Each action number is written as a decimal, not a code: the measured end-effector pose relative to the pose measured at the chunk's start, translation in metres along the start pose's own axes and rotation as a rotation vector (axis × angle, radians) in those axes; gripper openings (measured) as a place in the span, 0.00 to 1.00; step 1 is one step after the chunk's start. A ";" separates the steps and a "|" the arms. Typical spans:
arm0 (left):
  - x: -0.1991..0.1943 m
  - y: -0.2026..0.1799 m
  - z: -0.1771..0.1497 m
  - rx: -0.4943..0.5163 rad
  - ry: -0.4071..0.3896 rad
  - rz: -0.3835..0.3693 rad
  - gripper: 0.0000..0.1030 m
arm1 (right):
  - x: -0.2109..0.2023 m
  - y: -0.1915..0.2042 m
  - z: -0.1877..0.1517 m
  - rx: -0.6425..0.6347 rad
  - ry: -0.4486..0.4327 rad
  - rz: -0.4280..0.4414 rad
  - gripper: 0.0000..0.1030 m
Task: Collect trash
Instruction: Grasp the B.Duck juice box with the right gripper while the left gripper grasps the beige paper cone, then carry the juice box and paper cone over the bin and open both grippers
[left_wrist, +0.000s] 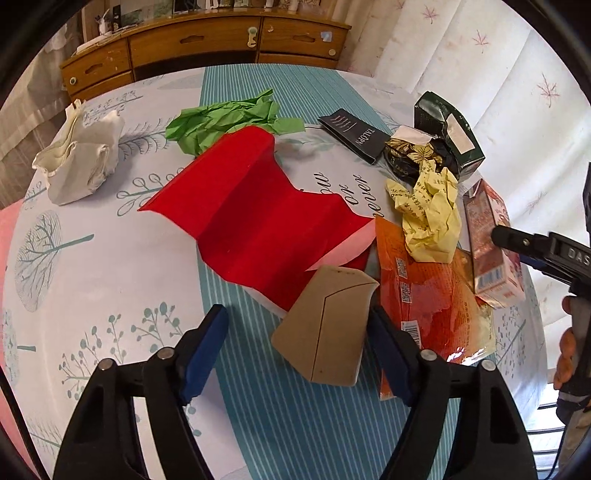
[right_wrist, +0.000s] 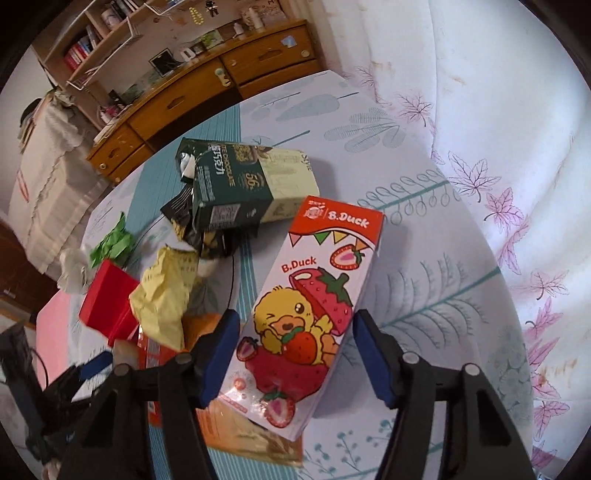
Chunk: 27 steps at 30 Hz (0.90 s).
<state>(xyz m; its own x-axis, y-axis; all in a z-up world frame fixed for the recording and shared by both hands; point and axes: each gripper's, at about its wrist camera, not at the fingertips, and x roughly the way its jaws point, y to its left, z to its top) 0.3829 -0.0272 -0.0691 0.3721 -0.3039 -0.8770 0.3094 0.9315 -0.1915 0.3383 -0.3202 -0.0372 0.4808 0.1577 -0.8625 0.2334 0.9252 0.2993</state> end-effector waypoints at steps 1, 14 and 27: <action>0.001 -0.002 0.000 0.004 -0.002 0.005 0.66 | -0.001 -0.002 -0.001 -0.001 0.000 0.010 0.60; -0.013 -0.028 -0.016 0.018 -0.055 0.054 0.41 | -0.022 -0.011 -0.022 0.017 -0.020 0.136 0.58; -0.070 -0.033 -0.082 0.044 -0.045 0.007 0.42 | -0.068 0.003 -0.103 -0.154 0.030 0.197 0.58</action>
<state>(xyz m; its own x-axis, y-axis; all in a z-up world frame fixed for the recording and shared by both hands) 0.2748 -0.0201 -0.0379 0.4131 -0.3075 -0.8572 0.3443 0.9241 -0.1656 0.2196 -0.2924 -0.0199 0.4780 0.3481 -0.8064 0.0049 0.9171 0.3987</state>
